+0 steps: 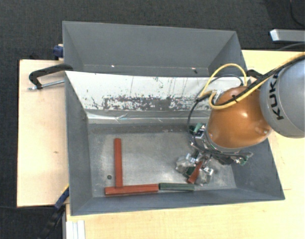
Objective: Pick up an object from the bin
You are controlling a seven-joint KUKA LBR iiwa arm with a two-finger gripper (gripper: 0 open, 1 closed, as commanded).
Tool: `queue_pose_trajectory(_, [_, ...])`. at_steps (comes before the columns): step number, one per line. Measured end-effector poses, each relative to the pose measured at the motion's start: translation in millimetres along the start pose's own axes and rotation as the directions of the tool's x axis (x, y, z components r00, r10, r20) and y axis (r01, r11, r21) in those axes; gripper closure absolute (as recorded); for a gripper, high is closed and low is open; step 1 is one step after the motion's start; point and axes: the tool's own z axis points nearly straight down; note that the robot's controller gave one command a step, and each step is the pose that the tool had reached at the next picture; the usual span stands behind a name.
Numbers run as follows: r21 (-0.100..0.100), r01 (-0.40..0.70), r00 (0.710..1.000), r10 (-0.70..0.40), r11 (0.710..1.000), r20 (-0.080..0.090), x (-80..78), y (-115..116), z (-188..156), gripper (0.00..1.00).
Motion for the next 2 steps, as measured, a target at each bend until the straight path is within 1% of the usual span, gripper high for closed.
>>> queue_pose_trajectory(1, [0.0, 0.0, 1.0, 0.0, 1.0, 0.0, 0.0, 0.0, 0.0, 1.0])
queue_pose_trajectory(2, [0.008, -0.009, 1.0, 0.009, 1.0, 0.005, -6.2, -17.3, -174.3, 1.0])
